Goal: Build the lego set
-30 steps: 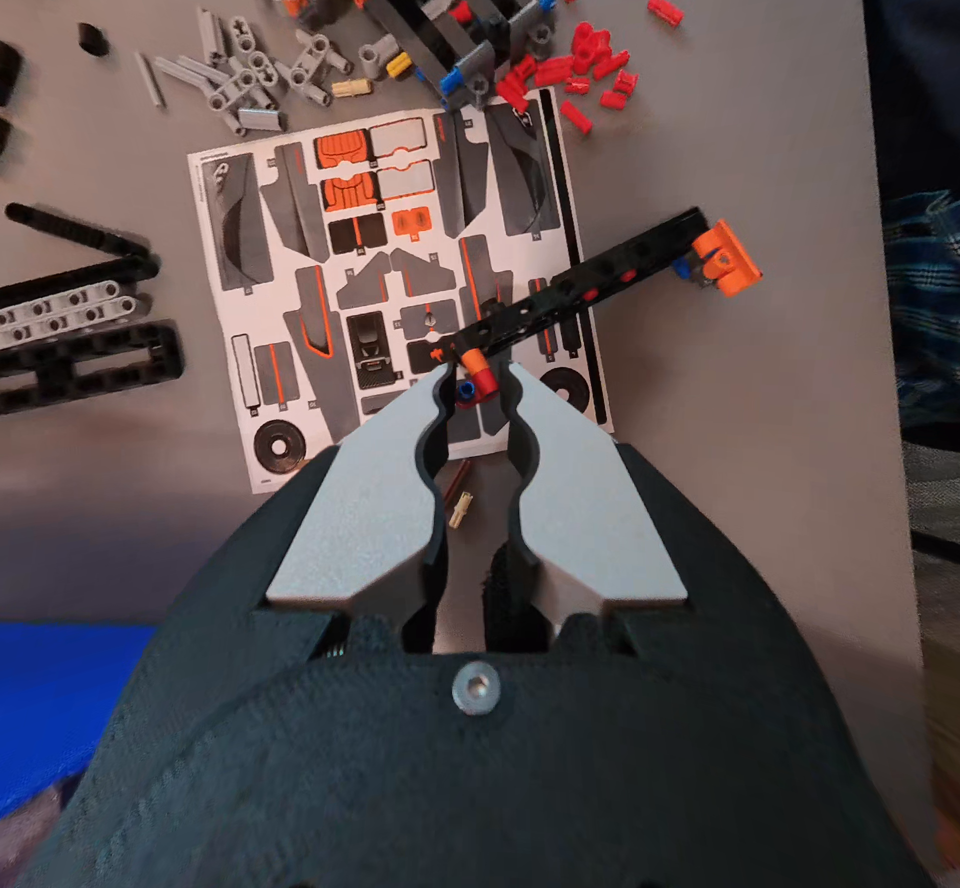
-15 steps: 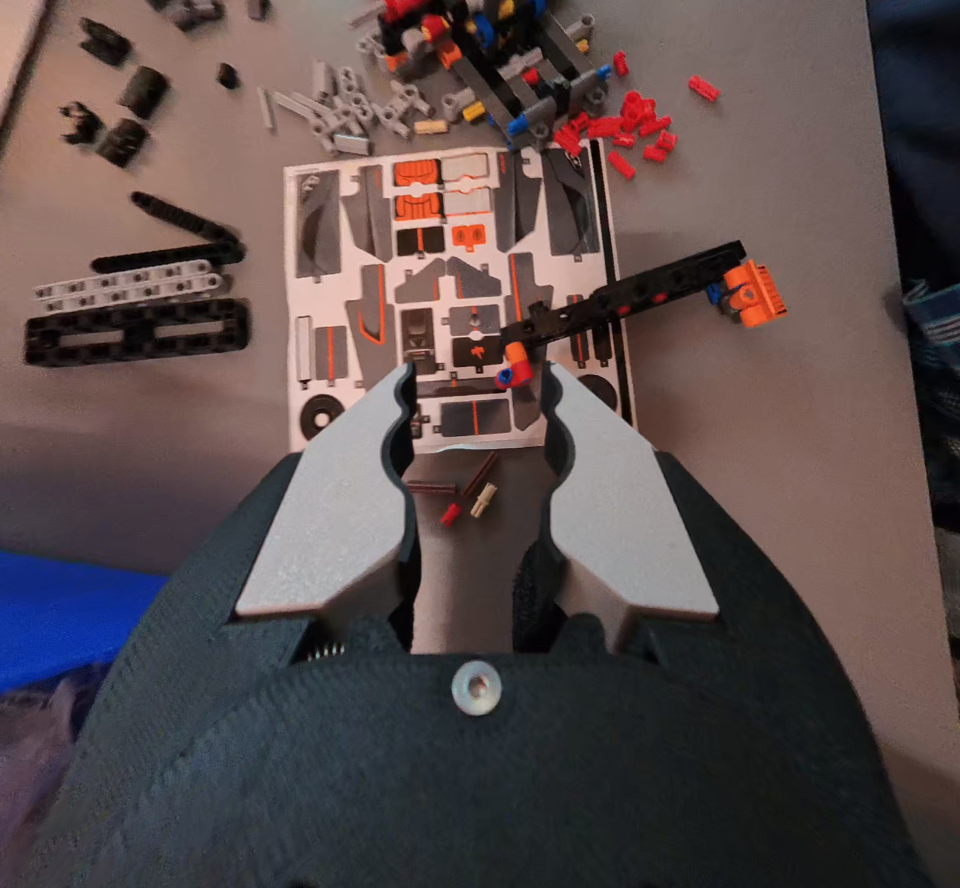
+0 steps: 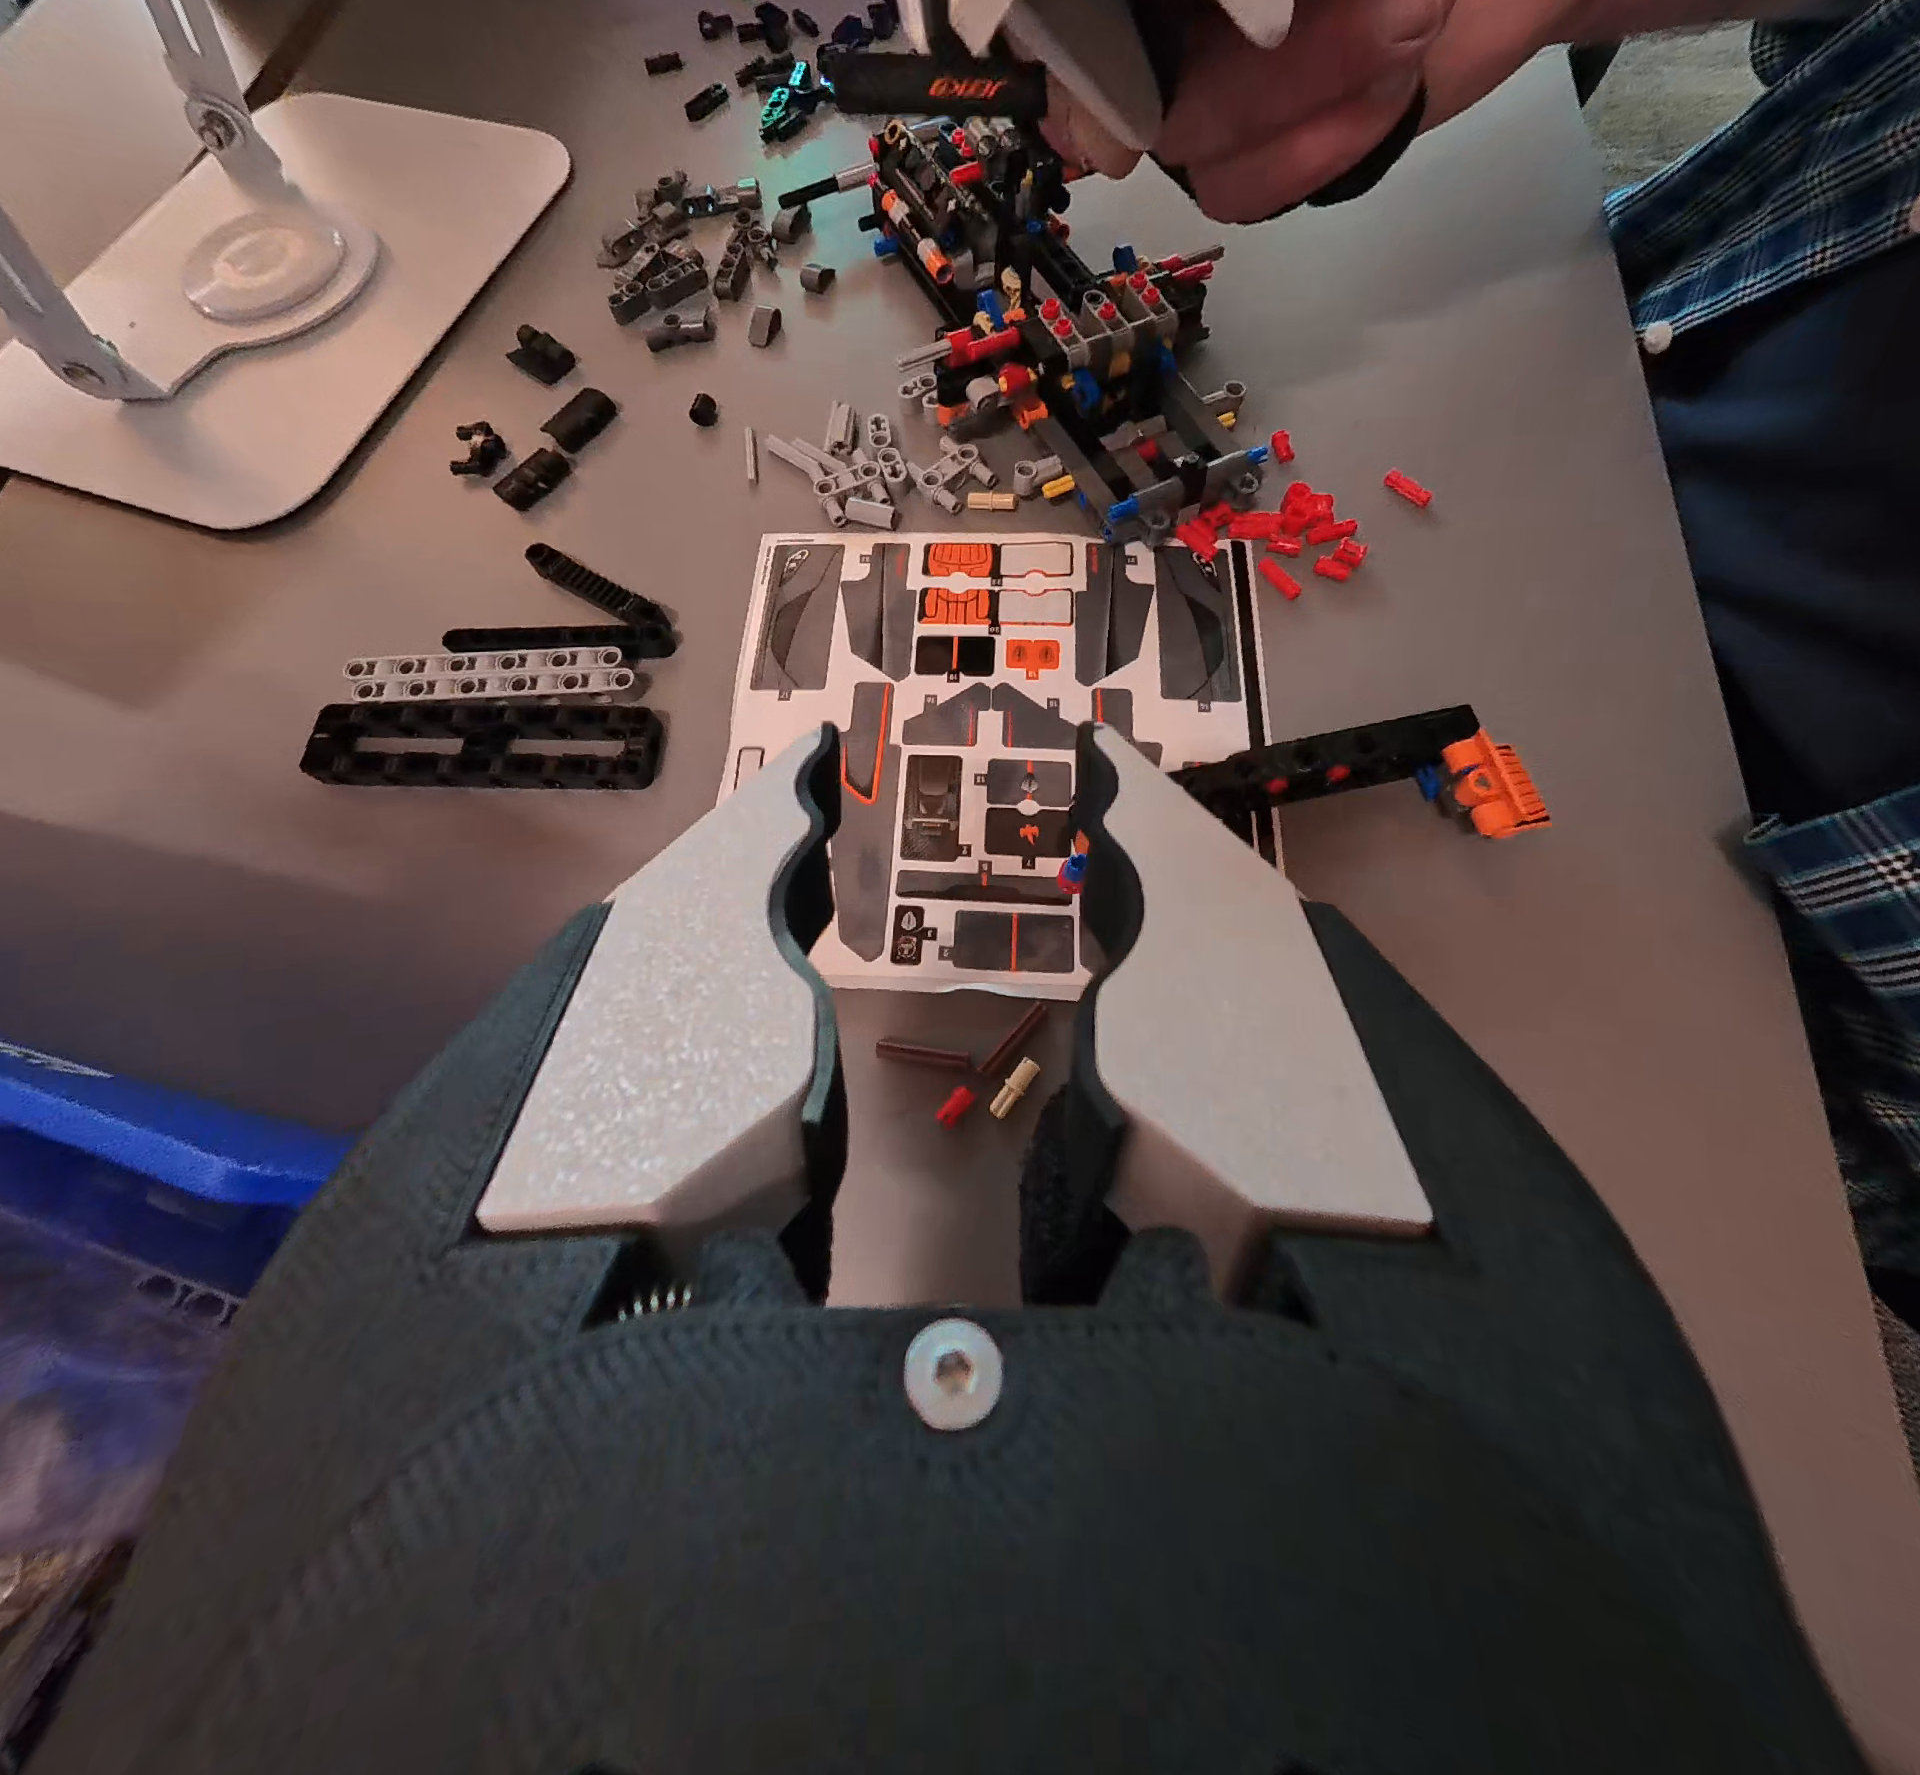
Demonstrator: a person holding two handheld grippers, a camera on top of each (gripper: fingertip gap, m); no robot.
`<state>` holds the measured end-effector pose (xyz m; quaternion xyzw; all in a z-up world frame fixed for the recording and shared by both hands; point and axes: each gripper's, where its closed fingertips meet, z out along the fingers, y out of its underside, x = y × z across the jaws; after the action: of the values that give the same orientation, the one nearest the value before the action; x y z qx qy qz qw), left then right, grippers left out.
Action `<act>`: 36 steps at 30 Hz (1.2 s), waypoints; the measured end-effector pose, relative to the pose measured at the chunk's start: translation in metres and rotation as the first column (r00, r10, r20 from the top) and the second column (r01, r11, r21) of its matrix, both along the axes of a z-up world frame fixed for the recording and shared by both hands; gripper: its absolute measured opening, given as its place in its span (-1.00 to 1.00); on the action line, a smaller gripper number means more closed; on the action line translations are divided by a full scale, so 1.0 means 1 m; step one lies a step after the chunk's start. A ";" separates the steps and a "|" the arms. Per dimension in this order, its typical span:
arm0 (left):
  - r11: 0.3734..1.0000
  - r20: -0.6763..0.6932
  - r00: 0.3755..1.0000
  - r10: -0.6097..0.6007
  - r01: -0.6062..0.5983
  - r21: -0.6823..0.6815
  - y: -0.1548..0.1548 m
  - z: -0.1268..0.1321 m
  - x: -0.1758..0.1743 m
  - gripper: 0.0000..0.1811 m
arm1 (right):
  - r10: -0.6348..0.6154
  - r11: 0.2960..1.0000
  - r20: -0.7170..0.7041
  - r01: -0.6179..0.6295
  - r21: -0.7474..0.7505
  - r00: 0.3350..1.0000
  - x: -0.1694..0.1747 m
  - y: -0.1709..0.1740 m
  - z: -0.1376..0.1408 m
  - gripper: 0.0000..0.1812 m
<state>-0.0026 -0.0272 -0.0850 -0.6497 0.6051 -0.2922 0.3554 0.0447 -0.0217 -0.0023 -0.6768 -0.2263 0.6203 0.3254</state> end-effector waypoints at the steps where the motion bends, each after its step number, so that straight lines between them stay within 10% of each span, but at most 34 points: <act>1: 1.000 0.000 1.000 -0.004 0.004 0.000 -0.001 0.000 0.001 -0.51 | 0.002 1.000 -0.001 -0.002 -0.001 1.000 0.000 0.000 0.000 -1.00; 23: 0.974 -0.159 0.964 -0.213 0.222 0.042 -0.074 -0.051 0.018 -0.36 | 0.062 0.995 0.242 -0.042 -0.086 0.968 -0.002 -0.098 -0.078 -1.00; 36: 0.967 -0.199 0.959 -0.203 0.228 0.114 -0.083 -0.061 0.028 -0.63 | 0.050 0.991 0.308 -0.009 -0.134 0.950 0.004 -0.111 -0.107 -1.00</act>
<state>0.0251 -0.1107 -0.1457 -0.5785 0.7213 -0.2256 0.3068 0.0491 -0.1324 -0.1096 -0.7824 -0.2434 0.5246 0.2312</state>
